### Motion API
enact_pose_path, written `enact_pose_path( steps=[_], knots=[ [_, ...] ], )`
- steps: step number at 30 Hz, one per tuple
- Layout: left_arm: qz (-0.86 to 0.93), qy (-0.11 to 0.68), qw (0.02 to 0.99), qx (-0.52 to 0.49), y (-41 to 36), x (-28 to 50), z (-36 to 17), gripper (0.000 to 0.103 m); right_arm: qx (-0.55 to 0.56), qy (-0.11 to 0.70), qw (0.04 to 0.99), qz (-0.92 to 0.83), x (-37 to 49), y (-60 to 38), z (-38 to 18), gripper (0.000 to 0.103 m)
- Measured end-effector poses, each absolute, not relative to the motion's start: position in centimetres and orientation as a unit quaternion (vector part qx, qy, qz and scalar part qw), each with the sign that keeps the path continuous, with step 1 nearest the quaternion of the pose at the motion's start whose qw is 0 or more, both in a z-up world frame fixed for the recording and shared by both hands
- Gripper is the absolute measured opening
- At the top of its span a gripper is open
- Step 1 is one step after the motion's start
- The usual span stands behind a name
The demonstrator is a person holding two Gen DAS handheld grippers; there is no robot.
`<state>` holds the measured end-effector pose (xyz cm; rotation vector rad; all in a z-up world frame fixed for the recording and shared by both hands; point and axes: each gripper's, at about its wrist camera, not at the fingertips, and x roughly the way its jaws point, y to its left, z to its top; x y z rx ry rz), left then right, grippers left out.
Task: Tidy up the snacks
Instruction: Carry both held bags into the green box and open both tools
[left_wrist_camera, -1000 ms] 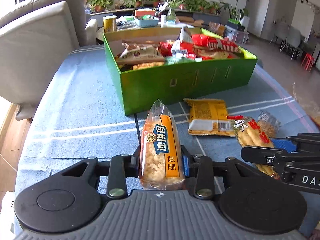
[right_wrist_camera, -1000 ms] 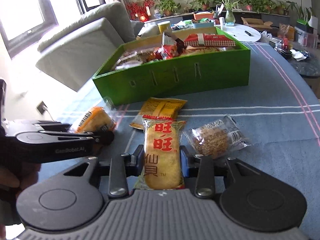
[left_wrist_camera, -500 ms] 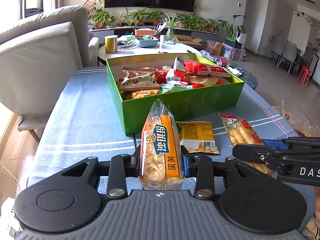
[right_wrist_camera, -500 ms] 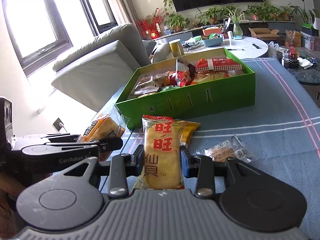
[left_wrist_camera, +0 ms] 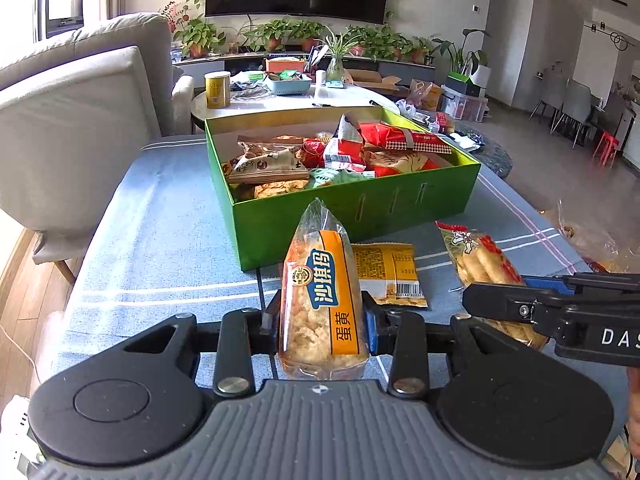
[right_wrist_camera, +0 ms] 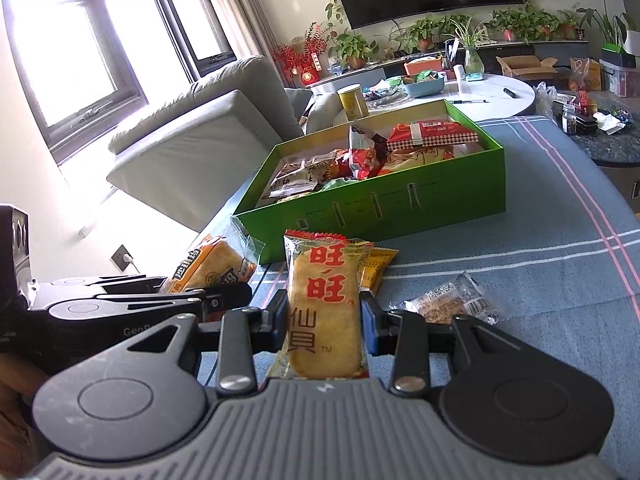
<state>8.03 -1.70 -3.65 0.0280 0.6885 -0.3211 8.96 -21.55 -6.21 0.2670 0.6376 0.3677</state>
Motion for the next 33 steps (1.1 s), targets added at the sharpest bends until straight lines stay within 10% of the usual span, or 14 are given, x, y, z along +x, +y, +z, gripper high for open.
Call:
enact_pose_path(
  steps=[33],
  knots=[
    [-0.134,0.306,0.943,0.011,-5.3,17.8,0.5,0.034,0.142,0.272,0.941,0.141,17.6,-24.2,-2.1,0.045]
  ],
)
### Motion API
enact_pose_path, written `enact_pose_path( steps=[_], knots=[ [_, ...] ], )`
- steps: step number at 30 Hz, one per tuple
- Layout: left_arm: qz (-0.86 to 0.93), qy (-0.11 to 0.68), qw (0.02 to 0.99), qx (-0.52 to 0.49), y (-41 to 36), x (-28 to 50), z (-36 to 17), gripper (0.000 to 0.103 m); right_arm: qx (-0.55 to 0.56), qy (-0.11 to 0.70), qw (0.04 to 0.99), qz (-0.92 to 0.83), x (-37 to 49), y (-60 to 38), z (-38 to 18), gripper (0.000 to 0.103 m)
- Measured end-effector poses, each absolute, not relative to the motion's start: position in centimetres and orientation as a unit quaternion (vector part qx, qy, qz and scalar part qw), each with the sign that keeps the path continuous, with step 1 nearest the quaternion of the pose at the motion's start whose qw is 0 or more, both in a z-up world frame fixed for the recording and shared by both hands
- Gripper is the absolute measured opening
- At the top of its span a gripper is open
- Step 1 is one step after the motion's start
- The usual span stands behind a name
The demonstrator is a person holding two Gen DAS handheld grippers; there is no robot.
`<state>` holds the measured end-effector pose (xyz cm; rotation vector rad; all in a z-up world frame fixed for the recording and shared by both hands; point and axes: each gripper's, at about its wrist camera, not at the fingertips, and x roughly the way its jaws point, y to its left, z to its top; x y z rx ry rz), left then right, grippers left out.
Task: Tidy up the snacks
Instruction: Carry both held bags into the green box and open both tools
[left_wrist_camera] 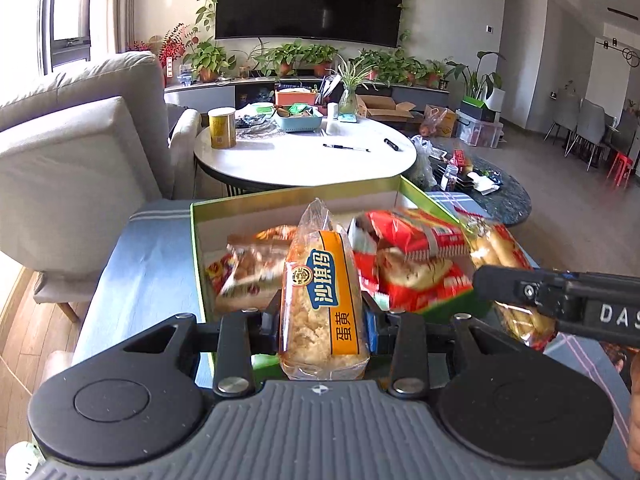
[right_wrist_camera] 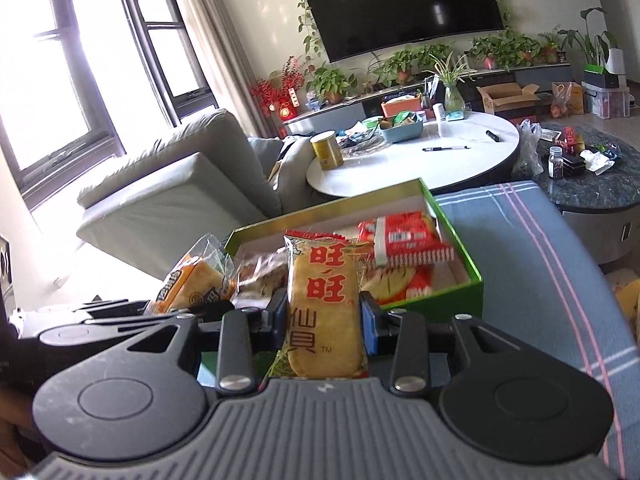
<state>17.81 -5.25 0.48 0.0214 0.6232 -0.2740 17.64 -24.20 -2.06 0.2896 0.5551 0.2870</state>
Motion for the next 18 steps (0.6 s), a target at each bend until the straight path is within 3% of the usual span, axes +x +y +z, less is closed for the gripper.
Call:
enact_pose_path(
  steps=[18],
  knots=[
    [-0.141,0.341,0.929,0.003,-7.1,24.4,-1.8,0.034,0.169,0.284,0.935,0.125,24.8,-24.6,-2.5,0.045]
  ],
)
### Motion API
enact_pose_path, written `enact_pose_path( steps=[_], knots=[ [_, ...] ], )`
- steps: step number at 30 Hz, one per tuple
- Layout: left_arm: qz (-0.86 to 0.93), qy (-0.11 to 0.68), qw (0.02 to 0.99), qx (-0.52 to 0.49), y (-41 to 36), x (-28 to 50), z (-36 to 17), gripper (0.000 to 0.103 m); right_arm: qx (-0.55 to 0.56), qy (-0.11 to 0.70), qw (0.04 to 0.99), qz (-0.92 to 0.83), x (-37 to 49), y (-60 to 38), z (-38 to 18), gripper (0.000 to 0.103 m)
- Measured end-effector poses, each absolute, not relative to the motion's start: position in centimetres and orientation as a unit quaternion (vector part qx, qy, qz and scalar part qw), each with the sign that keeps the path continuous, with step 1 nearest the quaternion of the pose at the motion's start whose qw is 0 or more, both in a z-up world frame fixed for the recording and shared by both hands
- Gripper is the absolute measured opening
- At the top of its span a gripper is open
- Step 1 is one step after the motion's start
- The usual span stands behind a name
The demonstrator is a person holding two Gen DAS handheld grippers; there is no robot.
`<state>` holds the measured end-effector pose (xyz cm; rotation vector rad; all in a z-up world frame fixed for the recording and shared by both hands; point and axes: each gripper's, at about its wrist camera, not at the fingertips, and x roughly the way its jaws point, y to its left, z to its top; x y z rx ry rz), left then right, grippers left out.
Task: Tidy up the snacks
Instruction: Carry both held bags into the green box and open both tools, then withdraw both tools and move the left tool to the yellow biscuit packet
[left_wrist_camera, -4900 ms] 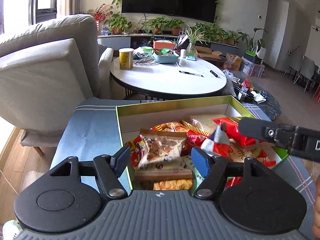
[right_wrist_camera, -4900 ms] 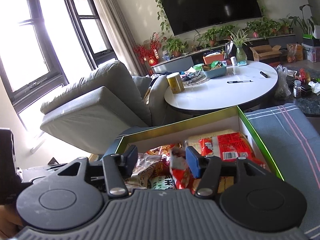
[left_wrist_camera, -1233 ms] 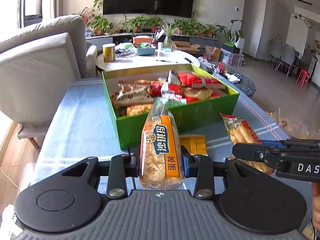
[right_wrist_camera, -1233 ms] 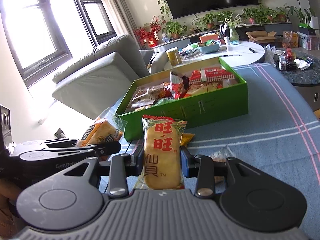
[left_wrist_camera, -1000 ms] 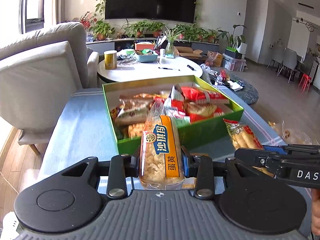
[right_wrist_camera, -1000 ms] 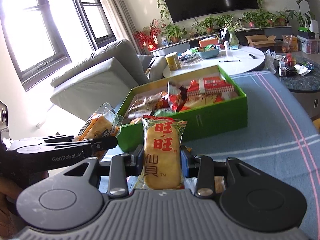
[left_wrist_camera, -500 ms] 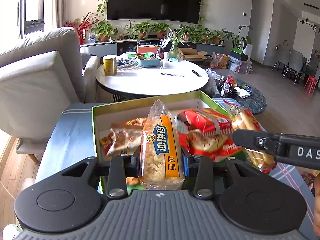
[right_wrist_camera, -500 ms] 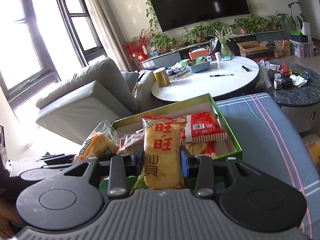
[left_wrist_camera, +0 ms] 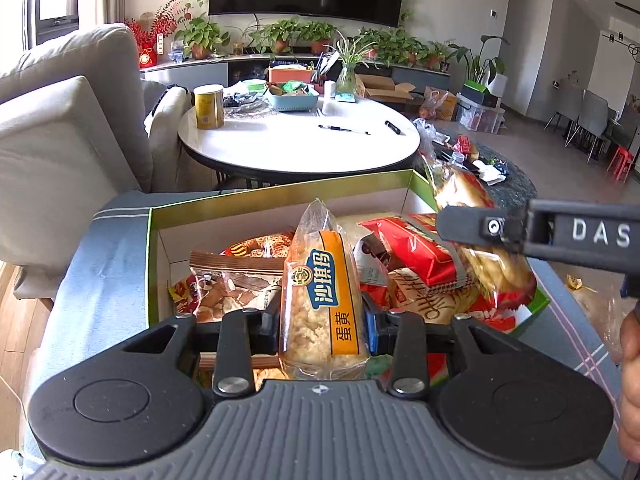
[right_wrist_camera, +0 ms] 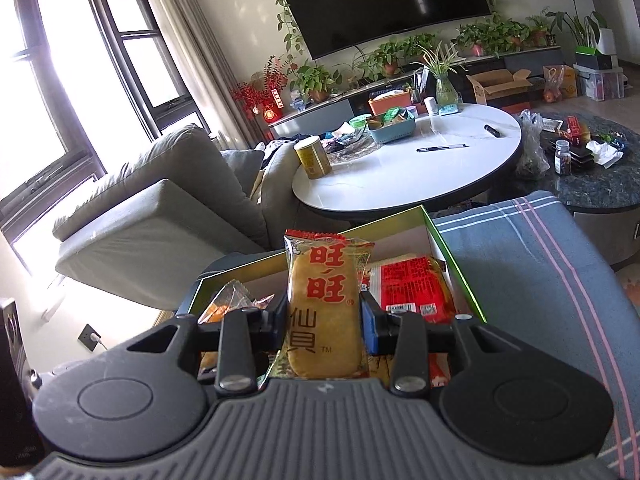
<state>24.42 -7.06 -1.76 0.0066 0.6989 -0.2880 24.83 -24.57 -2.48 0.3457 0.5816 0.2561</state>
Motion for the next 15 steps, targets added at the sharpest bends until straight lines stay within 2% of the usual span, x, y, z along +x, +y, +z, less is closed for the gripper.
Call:
enact_pose_path(
  steps=[10,15],
  knots=[
    [-0.139,0.347,0.928,0.009,-7.5,26.0,-2.9,0.034,0.159,0.295,0.935,0.114,27.3,-23.4,-2.7,0.045],
    [-0.141,0.342,0.929,0.006,-7.1,26.0,-3.0,0.043,0.168,0.293,0.935,0.109,27.7,-23.3,-3.1,0.05]
  ],
)
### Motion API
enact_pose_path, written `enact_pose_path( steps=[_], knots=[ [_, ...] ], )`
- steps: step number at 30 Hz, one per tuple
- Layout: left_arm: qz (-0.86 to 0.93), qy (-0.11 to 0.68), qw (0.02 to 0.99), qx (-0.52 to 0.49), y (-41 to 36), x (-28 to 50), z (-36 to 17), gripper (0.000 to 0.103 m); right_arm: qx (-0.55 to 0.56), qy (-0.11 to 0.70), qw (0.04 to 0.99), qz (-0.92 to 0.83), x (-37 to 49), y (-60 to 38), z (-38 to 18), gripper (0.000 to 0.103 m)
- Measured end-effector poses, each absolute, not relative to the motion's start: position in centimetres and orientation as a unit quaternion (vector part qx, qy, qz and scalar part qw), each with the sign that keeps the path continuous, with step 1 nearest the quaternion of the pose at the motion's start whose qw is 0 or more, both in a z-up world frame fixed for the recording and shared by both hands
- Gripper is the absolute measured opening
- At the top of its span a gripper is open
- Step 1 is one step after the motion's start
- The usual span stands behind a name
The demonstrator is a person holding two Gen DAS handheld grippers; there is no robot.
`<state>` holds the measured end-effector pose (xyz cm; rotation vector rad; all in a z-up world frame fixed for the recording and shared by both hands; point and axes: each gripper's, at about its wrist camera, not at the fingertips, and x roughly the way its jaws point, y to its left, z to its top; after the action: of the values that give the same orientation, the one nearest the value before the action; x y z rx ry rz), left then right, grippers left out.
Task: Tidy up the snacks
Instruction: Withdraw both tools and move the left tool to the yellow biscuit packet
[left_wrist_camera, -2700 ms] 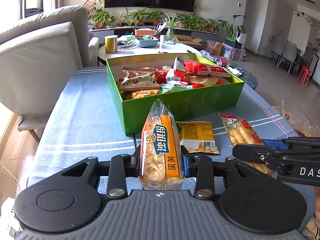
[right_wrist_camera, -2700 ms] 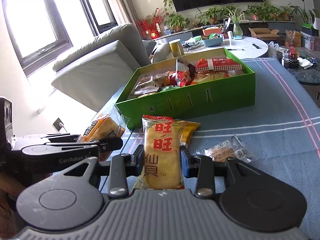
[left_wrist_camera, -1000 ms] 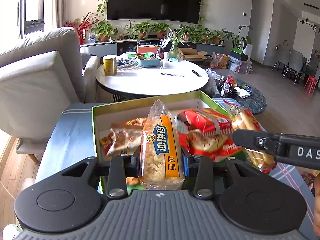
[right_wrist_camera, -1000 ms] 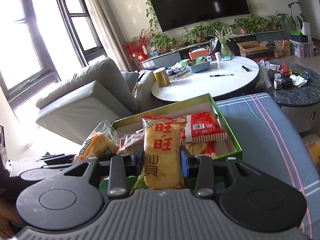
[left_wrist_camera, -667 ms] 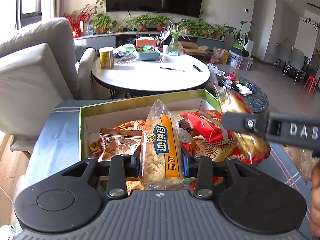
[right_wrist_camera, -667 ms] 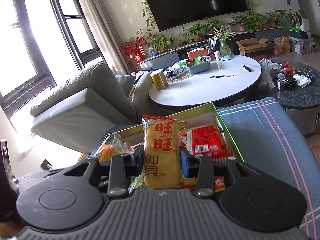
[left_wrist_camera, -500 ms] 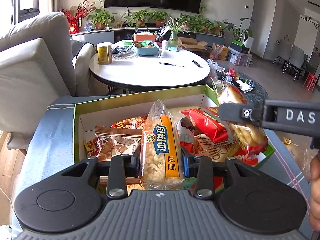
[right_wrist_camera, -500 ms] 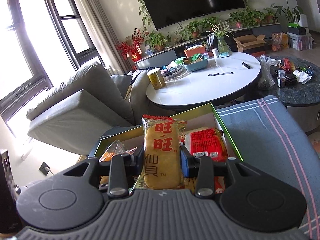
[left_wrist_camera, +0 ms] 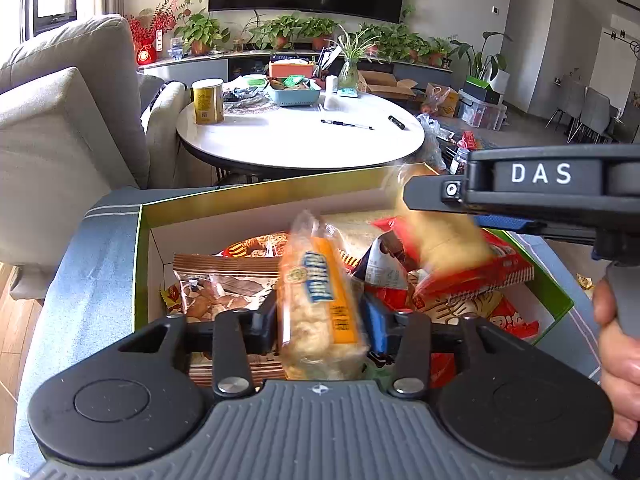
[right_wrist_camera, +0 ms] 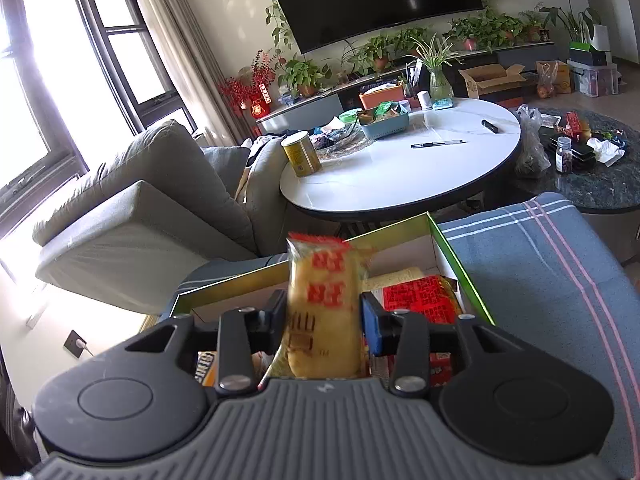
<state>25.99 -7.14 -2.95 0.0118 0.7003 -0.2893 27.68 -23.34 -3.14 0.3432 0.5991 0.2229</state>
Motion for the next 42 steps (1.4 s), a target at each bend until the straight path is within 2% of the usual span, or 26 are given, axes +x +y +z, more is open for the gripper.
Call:
enact_pose_path(
  steps=[1,3,21,27,32,42],
  knots=[
    [-0.143,0.34,0.93,0.006,-7.1,25.9,-2.9,0.046,0.168,0.292,0.935,0.11,27.6,-23.4,-3.1,0.051],
    [-0.147,0.333,0.931,0.005,-7.0,25.0,-2.6,0.049,0.172,0.287,0.936,0.109,27.3,-23.5,-2.9,0.059],
    [-0.128,0.292,0.948,-0.001,-4.9,19.0,0.0,0.059,0.203,0.267,0.939,0.072,21.9,-27.3,-2.1,0.061],
    [-0.148,0.307,0.94,0.003,-5.3,16.0,-0.6,0.06,0.209,0.281,0.934,0.069,19.5,-27.9,-3.3,0.063],
    [-0.166,0.325,0.931,0.009,-5.9,13.9,-1.9,0.066,0.216,0.289,0.93,0.068,17.8,-28.1,-4.1,0.065],
    [-0.168,0.389,0.904,0.054,-9.7,14.6,-6.4,0.07,0.212,0.299,0.927,0.079,15.2,-28.1,-5.4,0.065]
  ],
)
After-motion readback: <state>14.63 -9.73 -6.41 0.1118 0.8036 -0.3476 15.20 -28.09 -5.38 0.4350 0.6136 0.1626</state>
